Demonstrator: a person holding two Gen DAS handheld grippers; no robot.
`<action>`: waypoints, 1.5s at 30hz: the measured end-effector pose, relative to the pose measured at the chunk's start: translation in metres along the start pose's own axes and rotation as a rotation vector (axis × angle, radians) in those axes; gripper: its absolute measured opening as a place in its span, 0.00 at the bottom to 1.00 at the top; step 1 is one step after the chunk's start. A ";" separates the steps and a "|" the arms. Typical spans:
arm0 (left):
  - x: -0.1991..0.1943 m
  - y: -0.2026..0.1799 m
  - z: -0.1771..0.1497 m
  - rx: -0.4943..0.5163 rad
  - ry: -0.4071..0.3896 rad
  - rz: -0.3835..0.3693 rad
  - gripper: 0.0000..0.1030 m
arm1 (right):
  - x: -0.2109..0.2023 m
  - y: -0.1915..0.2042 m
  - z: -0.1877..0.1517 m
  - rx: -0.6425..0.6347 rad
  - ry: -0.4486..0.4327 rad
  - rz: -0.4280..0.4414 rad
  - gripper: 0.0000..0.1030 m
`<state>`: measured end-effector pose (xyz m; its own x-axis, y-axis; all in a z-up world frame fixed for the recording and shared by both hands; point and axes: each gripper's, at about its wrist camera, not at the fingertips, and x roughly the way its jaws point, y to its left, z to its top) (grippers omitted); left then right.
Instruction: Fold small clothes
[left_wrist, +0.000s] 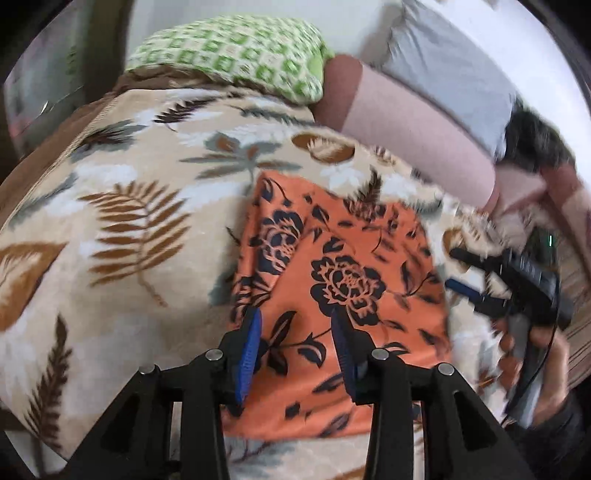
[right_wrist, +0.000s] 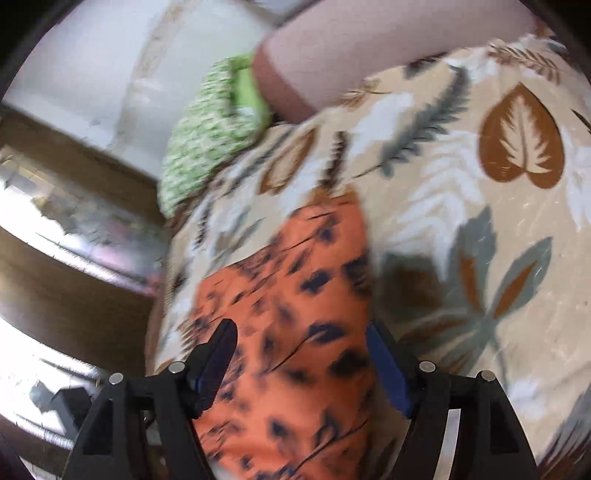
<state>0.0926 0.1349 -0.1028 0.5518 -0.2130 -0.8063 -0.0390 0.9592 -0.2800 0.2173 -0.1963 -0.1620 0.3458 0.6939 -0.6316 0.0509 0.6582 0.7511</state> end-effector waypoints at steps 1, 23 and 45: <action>0.011 -0.003 -0.001 0.022 0.016 0.026 0.38 | 0.010 -0.007 0.006 0.022 0.018 0.007 0.73; 0.037 0.002 -0.009 0.089 0.034 0.115 0.40 | -0.004 -0.033 -0.049 0.146 0.087 0.116 0.69; 0.038 0.002 -0.008 0.096 0.035 0.119 0.40 | -0.042 -0.001 -0.097 0.059 0.036 0.052 0.61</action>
<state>0.1068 0.1270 -0.1386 0.5183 -0.1013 -0.8492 -0.0215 0.9911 -0.1314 0.1116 -0.1974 -0.1549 0.3155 0.7377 -0.5968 0.0888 0.6032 0.7926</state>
